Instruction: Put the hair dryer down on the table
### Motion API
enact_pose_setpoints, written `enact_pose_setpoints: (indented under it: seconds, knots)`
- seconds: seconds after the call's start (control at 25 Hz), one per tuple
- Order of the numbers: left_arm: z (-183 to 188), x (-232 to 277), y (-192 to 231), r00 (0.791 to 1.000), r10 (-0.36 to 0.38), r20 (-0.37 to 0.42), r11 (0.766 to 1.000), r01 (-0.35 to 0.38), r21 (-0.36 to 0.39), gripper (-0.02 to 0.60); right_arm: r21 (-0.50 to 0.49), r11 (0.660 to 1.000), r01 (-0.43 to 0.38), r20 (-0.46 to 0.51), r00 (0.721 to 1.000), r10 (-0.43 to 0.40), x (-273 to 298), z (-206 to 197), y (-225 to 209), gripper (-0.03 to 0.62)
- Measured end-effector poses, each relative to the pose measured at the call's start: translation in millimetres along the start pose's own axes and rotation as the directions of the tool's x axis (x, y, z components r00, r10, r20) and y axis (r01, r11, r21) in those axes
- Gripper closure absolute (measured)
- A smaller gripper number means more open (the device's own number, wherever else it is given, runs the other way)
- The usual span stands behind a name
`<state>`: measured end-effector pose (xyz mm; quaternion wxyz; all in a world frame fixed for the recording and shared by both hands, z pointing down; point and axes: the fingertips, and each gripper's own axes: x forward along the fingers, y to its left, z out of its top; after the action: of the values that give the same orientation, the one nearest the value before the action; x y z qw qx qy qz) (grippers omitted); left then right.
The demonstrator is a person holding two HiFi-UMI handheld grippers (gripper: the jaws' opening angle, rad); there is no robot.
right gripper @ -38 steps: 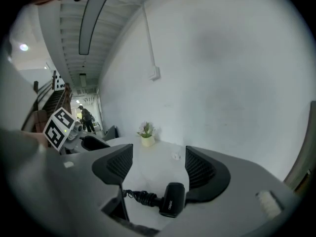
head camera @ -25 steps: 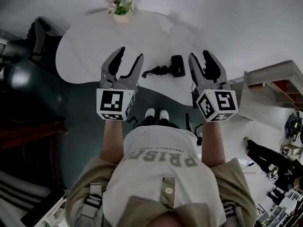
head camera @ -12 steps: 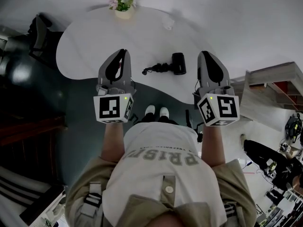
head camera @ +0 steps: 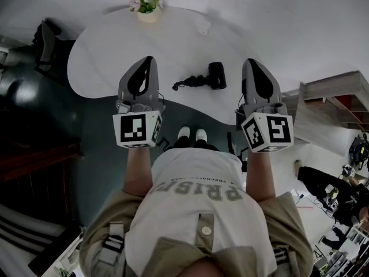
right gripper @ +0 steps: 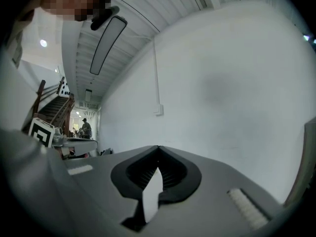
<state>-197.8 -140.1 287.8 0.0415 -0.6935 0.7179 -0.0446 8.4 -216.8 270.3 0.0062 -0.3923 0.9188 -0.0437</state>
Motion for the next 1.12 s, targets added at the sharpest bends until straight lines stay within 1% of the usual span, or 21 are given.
enact_pose_setpoints:
  seconds: [0.16,0.36,0.48,0.64,0.96,1.12]
  knots:
    - [2,4,0,1.000,-0.005,0.002,1.000,0.005,0.010,0.574,-0.007,1.000,0.017,0.000,1.000,-0.017,0,0,-4,0.588]
    - [6,6,1,1.000,0.005,0.010,1.000,-0.006,0.028,0.575,-0.012,1.000,0.022,0.005,1.000,-0.022,-1,1,-6,0.588]
    - [0,6,0,1.000,0.004,-0.005,1.000,-0.004,0.022,0.574,-0.020,1.000,0.022,0.003,1.000,-0.022,-2,0,-5,0.589]
    - [-4,6,-1,1.000,0.003,-0.018,1.000,-0.003,0.026,0.574,-0.061,0.998,0.026,-0.017,1.000,-0.027,-2,-5,-2,0.592]
    - [-6,3,2,0.999,0.019,-0.032,1.000,-0.019,0.020,0.574,-0.062,0.998,0.032,-0.015,0.999,-0.033,-3,-2,-4,0.592]
    - [-8,3,1,0.999,0.010,-0.032,1.000,-0.009,0.022,0.575,-0.063,0.998,0.030,-0.016,0.999,-0.031,-3,-2,-3,0.592]
